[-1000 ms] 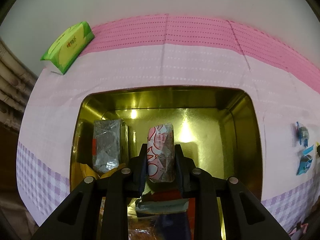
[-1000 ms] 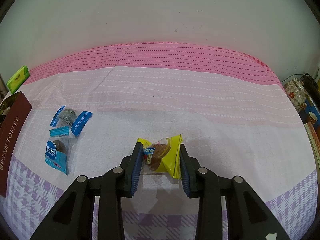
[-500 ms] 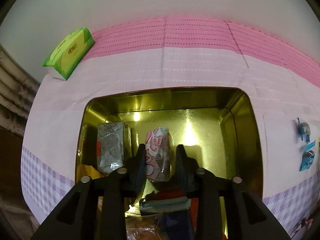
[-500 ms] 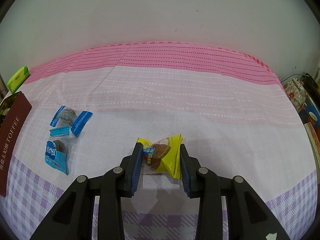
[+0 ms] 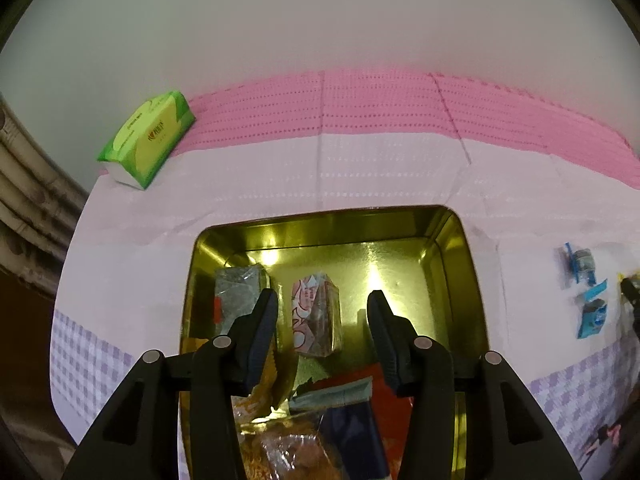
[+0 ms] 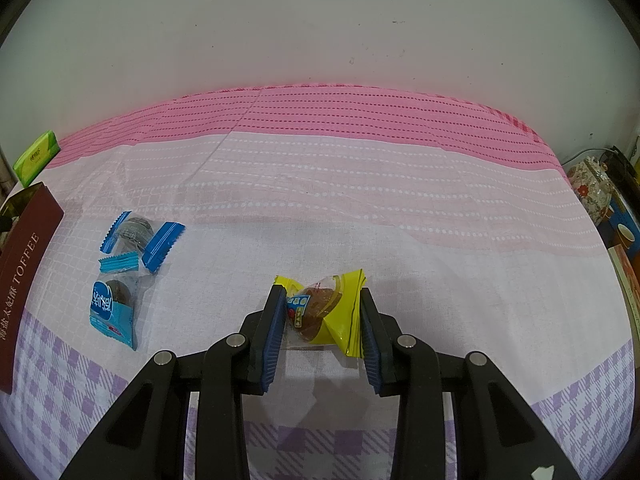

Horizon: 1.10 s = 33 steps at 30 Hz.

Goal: Organize snacks
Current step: 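Carry the yellow-wrapped candy into the gold tin and open the right gripper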

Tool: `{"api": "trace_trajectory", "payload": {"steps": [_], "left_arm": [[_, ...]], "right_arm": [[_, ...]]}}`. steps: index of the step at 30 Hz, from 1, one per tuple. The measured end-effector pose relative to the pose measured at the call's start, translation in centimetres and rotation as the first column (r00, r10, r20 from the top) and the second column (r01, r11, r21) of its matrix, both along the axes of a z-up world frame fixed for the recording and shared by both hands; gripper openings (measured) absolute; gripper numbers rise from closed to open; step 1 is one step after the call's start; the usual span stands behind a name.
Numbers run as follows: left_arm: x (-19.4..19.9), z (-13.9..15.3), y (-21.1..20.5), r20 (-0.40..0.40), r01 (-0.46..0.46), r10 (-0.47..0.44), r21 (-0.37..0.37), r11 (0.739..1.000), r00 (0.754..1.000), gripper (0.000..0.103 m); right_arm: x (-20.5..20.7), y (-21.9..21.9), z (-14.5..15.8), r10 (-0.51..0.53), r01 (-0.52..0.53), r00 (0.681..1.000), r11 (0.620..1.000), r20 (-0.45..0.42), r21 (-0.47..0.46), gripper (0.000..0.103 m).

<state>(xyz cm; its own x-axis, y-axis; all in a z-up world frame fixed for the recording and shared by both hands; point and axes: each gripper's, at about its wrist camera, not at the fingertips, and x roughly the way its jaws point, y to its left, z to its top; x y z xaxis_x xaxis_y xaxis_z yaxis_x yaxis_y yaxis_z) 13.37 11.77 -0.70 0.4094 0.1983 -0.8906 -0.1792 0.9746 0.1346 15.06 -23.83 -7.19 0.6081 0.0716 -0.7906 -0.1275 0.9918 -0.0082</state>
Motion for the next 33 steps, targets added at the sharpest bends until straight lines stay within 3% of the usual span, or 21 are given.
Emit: {"api": "trace_trajectory", "payload": {"steps": [8, 19, 29, 33], "left_arm": [[-2.7, 2.2, 1.2, 0.053, -0.019, 0.02, -0.012, 1.0, 0.998, 0.048], [-9.1, 4.6, 4.0, 0.15, -0.113, 0.11, 0.014, 0.993, 0.983, 0.048], [-12.7, 4.9, 6.1, 0.198, -0.183, 0.19, -0.049, 0.982, 0.962, 0.057], [-12.9, 4.9, 6.4, 0.21, -0.189, 0.191, -0.033, 0.982, 0.959, 0.06]], "right_arm": [[0.0, 0.0, 0.0, 0.0, 0.0, 1.0, 1.0, 0.0, -0.001, 0.033], [-0.1, 0.3, 0.0, 0.001, 0.0, 1.0, 1.0, 0.006, -0.027, 0.033], [-0.3, 0.8, 0.2, 0.001, 0.0, 1.0, 0.999, 0.009, -0.035, 0.033], [-0.2, 0.8, 0.2, 0.001, -0.001, 1.0, 0.999, 0.008, -0.041, 0.032]]}}
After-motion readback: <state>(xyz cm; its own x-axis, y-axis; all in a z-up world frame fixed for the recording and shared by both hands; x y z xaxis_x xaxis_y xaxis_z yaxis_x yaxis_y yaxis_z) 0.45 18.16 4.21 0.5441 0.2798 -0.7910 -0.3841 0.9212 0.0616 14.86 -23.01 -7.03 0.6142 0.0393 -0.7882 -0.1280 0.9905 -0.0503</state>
